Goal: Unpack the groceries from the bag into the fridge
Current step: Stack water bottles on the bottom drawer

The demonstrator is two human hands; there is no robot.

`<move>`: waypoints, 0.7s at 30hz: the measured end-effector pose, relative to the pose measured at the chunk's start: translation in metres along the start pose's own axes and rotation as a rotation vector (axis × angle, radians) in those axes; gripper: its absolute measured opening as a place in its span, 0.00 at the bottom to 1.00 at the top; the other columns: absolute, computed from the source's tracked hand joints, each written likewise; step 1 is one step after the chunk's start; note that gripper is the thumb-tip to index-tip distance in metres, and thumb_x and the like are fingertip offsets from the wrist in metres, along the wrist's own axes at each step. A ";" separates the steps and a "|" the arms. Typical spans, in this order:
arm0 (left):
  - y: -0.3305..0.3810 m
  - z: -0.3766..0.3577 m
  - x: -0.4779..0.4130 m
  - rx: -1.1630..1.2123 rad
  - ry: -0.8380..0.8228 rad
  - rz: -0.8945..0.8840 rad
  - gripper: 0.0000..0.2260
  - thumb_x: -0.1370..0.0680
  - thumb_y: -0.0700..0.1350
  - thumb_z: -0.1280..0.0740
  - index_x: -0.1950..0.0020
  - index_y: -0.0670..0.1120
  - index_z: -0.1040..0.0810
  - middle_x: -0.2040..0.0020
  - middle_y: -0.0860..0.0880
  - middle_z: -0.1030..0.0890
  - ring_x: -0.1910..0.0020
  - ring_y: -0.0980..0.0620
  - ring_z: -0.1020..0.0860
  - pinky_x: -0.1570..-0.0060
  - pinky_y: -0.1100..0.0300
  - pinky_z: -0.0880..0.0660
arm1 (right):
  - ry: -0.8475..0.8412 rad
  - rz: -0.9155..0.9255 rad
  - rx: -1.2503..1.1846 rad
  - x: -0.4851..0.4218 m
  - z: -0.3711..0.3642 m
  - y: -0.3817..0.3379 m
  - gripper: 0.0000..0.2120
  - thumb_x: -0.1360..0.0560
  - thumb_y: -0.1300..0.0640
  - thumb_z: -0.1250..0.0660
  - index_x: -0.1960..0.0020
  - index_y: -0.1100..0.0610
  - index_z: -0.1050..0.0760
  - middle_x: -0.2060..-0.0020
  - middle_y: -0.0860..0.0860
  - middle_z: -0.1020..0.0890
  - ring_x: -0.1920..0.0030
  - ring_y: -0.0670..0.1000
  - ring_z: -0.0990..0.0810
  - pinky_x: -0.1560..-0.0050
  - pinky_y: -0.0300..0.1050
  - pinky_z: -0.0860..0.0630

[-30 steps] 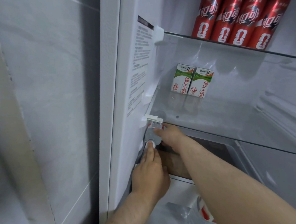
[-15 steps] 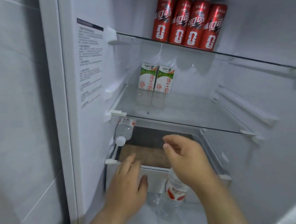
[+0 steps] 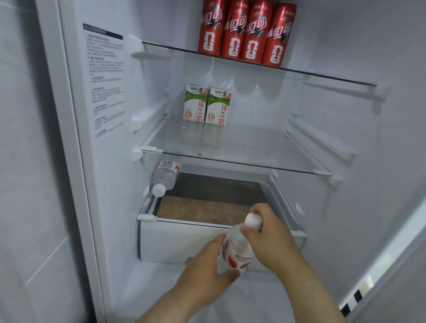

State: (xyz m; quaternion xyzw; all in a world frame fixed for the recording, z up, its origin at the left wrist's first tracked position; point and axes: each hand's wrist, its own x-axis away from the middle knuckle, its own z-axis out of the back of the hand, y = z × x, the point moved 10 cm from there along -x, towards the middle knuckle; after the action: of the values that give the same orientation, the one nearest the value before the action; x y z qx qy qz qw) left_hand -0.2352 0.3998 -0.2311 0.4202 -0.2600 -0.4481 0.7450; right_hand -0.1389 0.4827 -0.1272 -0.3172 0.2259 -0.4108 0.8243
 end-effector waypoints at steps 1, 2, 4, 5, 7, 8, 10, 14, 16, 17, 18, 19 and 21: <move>0.002 -0.002 0.000 -0.003 0.024 -0.011 0.31 0.29 0.64 0.29 0.29 0.67 0.39 0.35 0.68 0.30 0.33 0.57 0.28 0.32 0.54 0.30 | 0.008 0.002 -0.009 0.004 0.002 0.001 0.09 0.23 0.54 0.32 0.47 0.45 0.31 0.51 0.46 0.23 0.53 0.44 0.24 0.61 0.35 0.30; 0.006 -0.002 0.002 0.006 0.051 -0.026 0.33 0.28 0.64 0.30 0.27 0.65 0.40 0.34 0.68 0.31 0.31 0.57 0.29 0.31 0.55 0.31 | 0.021 0.004 -0.016 0.009 0.004 0.002 0.08 0.23 0.53 0.33 0.48 0.45 0.30 0.52 0.45 0.22 0.53 0.44 0.23 0.61 0.36 0.29; 0.015 0.003 0.009 -0.027 0.126 -0.076 0.29 0.27 0.63 0.30 0.30 0.63 0.37 0.39 0.68 0.31 0.34 0.60 0.28 0.36 0.65 0.31 | 0.054 0.005 -0.033 0.022 0.008 0.004 0.06 0.23 0.53 0.33 0.50 0.45 0.29 0.54 0.44 0.22 0.54 0.44 0.23 0.61 0.36 0.28; 0.023 0.006 0.014 -0.065 0.153 -0.112 0.24 0.28 0.63 0.30 0.35 0.65 0.35 0.42 0.68 0.29 0.37 0.60 0.25 0.40 0.68 0.29 | 0.069 0.008 -0.052 0.029 0.011 0.004 0.05 0.23 0.53 0.33 0.50 0.45 0.29 0.54 0.44 0.21 0.54 0.43 0.23 0.61 0.36 0.28; 0.038 0.015 0.025 -0.149 0.211 -0.204 0.24 0.30 0.65 0.30 0.37 0.65 0.33 0.43 0.66 0.24 0.42 0.61 0.24 0.43 0.67 0.27 | 0.085 0.031 -0.087 0.042 0.021 0.000 0.06 0.23 0.53 0.32 0.51 0.44 0.28 0.55 0.43 0.21 0.55 0.42 0.23 0.62 0.34 0.28; 0.045 0.021 0.032 -0.181 0.243 -0.243 0.27 0.31 0.65 0.29 0.35 0.63 0.32 0.42 0.66 0.24 0.42 0.61 0.24 0.43 0.67 0.28 | 0.091 0.053 -0.097 0.048 0.028 -0.005 0.06 0.23 0.53 0.32 0.51 0.44 0.28 0.55 0.42 0.22 0.55 0.42 0.23 0.63 0.33 0.29; 0.062 0.036 0.043 -0.247 0.321 -0.333 0.30 0.32 0.66 0.29 0.32 0.61 0.32 0.41 0.66 0.25 0.43 0.62 0.25 0.44 0.70 0.30 | 0.121 0.113 -0.104 0.058 0.045 -0.021 0.07 0.23 0.53 0.31 0.49 0.44 0.28 0.55 0.42 0.22 0.55 0.41 0.24 0.64 0.30 0.33; 0.108 0.069 0.063 -0.408 0.554 -0.609 0.32 0.32 0.65 0.29 0.33 0.52 0.27 0.42 0.56 0.19 0.45 0.57 0.21 0.47 0.61 0.22 | 0.204 0.274 -0.189 0.073 0.079 -0.053 0.11 0.25 0.55 0.29 0.48 0.43 0.26 0.54 0.41 0.21 0.55 0.38 0.23 0.65 0.28 0.29; 0.126 0.081 0.068 -0.450 0.654 -0.703 0.31 0.31 0.62 0.28 0.35 0.46 0.24 0.43 0.52 0.18 0.47 0.54 0.20 0.47 0.60 0.22 | 0.231 0.327 -0.241 0.077 0.090 -0.062 0.12 0.26 0.56 0.28 0.49 0.42 0.26 0.55 0.41 0.20 0.54 0.35 0.23 0.63 0.28 0.27; 0.132 0.085 0.068 -0.460 0.674 -0.725 0.30 0.31 0.61 0.28 0.35 0.44 0.24 0.43 0.51 0.18 0.47 0.53 0.20 0.47 0.60 0.23 | 0.248 0.345 -0.254 0.078 0.094 -0.065 0.12 0.26 0.56 0.28 0.50 0.41 0.26 0.54 0.40 0.19 0.54 0.35 0.22 0.62 0.29 0.27; 0.136 0.088 0.066 -0.466 0.676 -0.730 0.30 0.31 0.60 0.28 0.35 0.44 0.24 0.43 0.51 0.18 0.47 0.53 0.20 0.46 0.61 0.23 | 0.264 0.358 -0.267 0.078 0.096 -0.067 0.13 0.26 0.57 0.28 0.51 0.41 0.27 0.54 0.40 0.19 0.53 0.35 0.22 0.62 0.29 0.26; 0.137 0.089 0.062 -0.480 0.670 -0.733 0.30 0.31 0.60 0.27 0.35 0.44 0.24 0.43 0.51 0.18 0.46 0.53 0.20 0.45 0.61 0.24 | 0.274 0.365 -0.283 0.078 0.095 -0.067 0.13 0.27 0.57 0.27 0.51 0.41 0.27 0.54 0.39 0.19 0.53 0.35 0.22 0.61 0.29 0.26; 0.134 0.091 0.052 -0.503 0.651 -0.717 0.29 0.31 0.58 0.27 0.35 0.45 0.24 0.43 0.52 0.18 0.45 0.54 0.21 0.44 0.62 0.25 | 0.286 0.367 -0.320 0.076 0.090 -0.066 0.15 0.27 0.59 0.27 0.52 0.41 0.27 0.53 0.40 0.20 0.53 0.35 0.22 0.59 0.27 0.26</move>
State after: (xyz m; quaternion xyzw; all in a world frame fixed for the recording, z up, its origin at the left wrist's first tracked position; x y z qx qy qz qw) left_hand -0.2201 0.3512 -0.0688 0.4083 0.2589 -0.5693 0.6650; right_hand -0.0744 0.4202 -0.0264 -0.3360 0.4556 -0.2543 0.7841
